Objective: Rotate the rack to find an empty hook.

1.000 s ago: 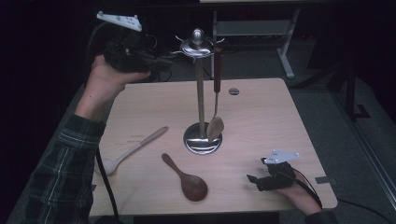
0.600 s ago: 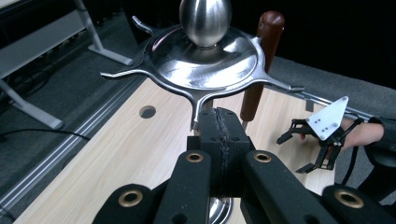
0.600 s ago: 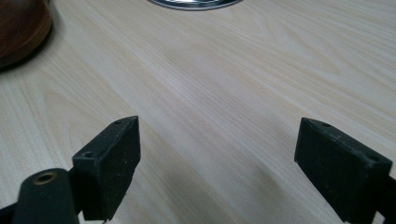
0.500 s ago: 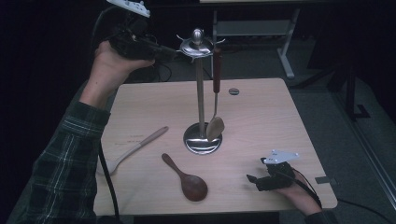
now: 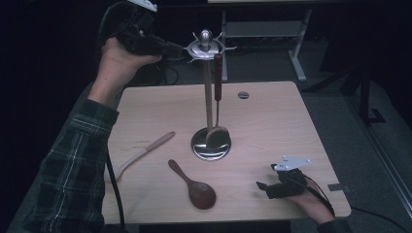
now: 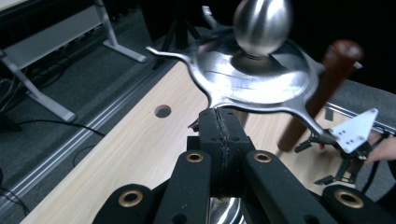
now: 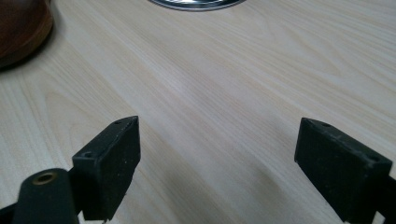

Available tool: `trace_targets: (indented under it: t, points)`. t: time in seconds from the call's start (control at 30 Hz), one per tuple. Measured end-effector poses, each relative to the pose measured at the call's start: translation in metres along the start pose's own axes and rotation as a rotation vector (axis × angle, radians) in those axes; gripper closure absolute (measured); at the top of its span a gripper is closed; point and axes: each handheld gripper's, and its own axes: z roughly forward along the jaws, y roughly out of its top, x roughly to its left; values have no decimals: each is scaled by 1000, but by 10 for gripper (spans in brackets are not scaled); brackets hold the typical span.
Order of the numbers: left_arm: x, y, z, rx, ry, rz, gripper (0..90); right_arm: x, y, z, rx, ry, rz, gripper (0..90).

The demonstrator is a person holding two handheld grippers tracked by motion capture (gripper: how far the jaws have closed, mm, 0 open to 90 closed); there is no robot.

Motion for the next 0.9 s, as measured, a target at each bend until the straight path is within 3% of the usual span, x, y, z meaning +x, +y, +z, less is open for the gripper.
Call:
trace_targets:
  t: [0.2, 0.33, 0.6, 0.7, 0.9]
  points:
    - [11, 4, 4, -8, 23, -19, 899, 0, 0, 0, 3, 1, 2, 141]
    - [13, 4, 4, -13, 15, -30, 899, 0, 0, 0, 2, -2, 1, 141]
    - [-7, 4, -15, -28, -19, -27, 899, -1, 0, 0, 2, -3, 2, 141]
    - [-23, 5, -25, -34, -54, -7, 899, 0, 0, 1, 4, -2, 2, 141]
    - [-40, 1, -23, -27, -106, 8, 899, 0, 0, 1, 5, -3, 2, 140]
